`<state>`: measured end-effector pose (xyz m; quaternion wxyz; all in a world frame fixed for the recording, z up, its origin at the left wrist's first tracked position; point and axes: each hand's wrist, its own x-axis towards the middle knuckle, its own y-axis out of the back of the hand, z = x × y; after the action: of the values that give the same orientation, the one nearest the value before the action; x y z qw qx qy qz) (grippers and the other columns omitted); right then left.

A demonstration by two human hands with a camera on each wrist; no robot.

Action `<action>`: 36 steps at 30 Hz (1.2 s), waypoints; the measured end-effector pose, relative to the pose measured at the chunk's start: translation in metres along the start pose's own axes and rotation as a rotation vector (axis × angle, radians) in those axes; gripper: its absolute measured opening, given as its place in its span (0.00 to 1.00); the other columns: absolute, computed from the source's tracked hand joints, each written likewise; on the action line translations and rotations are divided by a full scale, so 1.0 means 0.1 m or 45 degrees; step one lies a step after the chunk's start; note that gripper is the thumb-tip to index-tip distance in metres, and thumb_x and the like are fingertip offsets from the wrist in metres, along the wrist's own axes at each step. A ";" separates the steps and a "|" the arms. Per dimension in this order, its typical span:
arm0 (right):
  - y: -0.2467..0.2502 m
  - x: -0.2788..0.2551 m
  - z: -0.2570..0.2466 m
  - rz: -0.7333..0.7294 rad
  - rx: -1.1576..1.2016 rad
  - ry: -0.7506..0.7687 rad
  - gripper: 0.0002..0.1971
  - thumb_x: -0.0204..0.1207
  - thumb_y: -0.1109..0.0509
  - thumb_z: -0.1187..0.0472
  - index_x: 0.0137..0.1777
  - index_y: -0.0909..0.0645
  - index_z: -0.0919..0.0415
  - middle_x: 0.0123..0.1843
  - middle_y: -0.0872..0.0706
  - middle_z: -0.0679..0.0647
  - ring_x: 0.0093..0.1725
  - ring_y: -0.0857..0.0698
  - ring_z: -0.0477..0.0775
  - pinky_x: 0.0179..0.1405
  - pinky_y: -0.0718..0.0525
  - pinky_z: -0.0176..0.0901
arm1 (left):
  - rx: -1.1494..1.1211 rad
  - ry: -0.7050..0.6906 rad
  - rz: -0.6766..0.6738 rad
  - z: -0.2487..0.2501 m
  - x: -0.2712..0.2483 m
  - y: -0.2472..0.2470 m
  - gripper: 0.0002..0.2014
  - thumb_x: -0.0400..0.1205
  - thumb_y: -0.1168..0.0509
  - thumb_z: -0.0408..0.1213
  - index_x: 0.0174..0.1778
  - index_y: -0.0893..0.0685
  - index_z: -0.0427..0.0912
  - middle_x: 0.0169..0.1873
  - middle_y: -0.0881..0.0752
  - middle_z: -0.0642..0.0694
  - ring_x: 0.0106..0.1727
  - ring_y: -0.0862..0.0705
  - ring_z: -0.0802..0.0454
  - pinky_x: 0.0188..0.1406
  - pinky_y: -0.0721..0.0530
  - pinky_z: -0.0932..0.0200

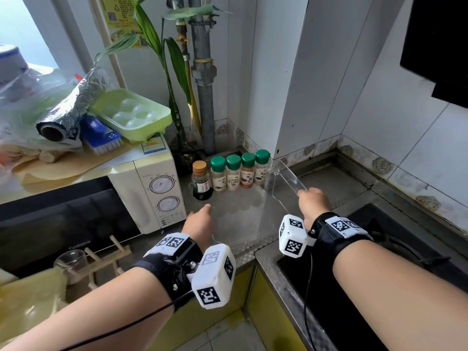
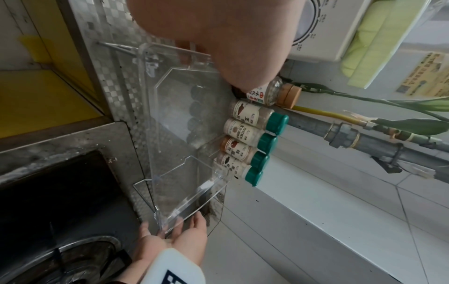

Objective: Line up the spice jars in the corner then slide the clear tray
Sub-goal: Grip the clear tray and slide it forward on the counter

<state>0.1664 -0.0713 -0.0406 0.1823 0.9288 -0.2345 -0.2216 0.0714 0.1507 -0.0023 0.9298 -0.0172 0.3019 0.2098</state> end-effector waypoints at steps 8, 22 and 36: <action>-0.03 -0.06 -0.07 -0.014 0.064 0.020 0.28 0.62 0.38 0.49 0.65 0.22 0.49 0.61 0.17 0.56 0.52 0.17 0.60 0.45 0.20 0.44 | 0.088 0.026 0.071 -0.04 0.19 -0.07 0.32 0.85 0.44 0.48 0.85 0.39 0.37 0.82 0.32 0.37 0.77 0.26 0.39 0.61 0.29 0.56; -0.17 0.03 -0.12 -0.025 0.063 0.103 0.12 0.58 0.39 0.46 0.38 0.33 0.50 0.43 0.26 0.54 0.38 0.30 0.58 0.27 0.33 0.41 | -0.258 -0.008 0.248 -0.09 0.39 -0.14 0.32 0.80 0.39 0.49 0.82 0.34 0.44 0.76 0.26 0.35 0.74 0.25 0.36 0.74 0.26 0.43; -0.31 0.00 -0.36 -0.043 0.146 0.197 0.14 0.64 0.40 0.53 0.22 0.38 0.56 0.26 0.33 0.52 0.29 0.34 0.56 0.25 0.39 0.43 | -0.312 0.046 0.363 0.09 0.64 -0.15 0.31 0.79 0.40 0.47 0.80 0.33 0.45 0.71 0.24 0.32 0.71 0.24 0.34 0.73 0.26 0.38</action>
<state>0.1950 -0.0372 -0.0245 0.1428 0.9559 -0.2162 -0.1383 0.1290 0.1628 -0.0330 0.8760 -0.0910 0.2902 0.3743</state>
